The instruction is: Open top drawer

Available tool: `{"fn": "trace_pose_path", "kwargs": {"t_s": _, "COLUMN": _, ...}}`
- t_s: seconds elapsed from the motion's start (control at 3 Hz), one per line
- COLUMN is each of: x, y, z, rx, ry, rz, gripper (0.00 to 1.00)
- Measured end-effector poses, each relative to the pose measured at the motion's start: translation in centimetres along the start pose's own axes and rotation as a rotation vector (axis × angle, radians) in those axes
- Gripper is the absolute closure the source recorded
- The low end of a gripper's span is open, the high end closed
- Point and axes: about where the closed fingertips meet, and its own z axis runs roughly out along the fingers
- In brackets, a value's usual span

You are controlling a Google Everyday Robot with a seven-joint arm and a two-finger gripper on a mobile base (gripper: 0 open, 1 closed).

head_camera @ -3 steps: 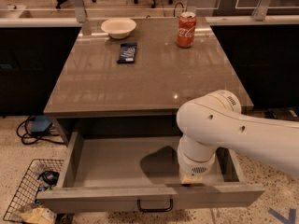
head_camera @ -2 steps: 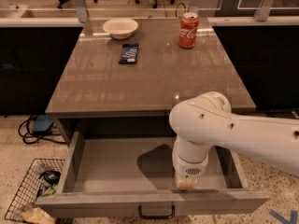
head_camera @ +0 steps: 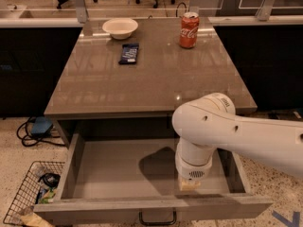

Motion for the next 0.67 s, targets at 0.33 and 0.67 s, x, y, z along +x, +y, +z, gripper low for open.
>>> {"fn": "trace_pose_path", "kwargs": {"t_s": 0.33, "x": 0.05, "y": 0.06, "z": -0.06, "rx": 0.002, "ry": 0.001, "rz": 0.000, "gripper": 0.36}}
{"fn": "trace_pose_path", "kwargs": {"t_s": 0.67, "x": 0.10, "y": 0.13, "z": -0.13, "rx": 0.003, "ry": 0.003, "rz": 0.000, "gripper": 0.13}}
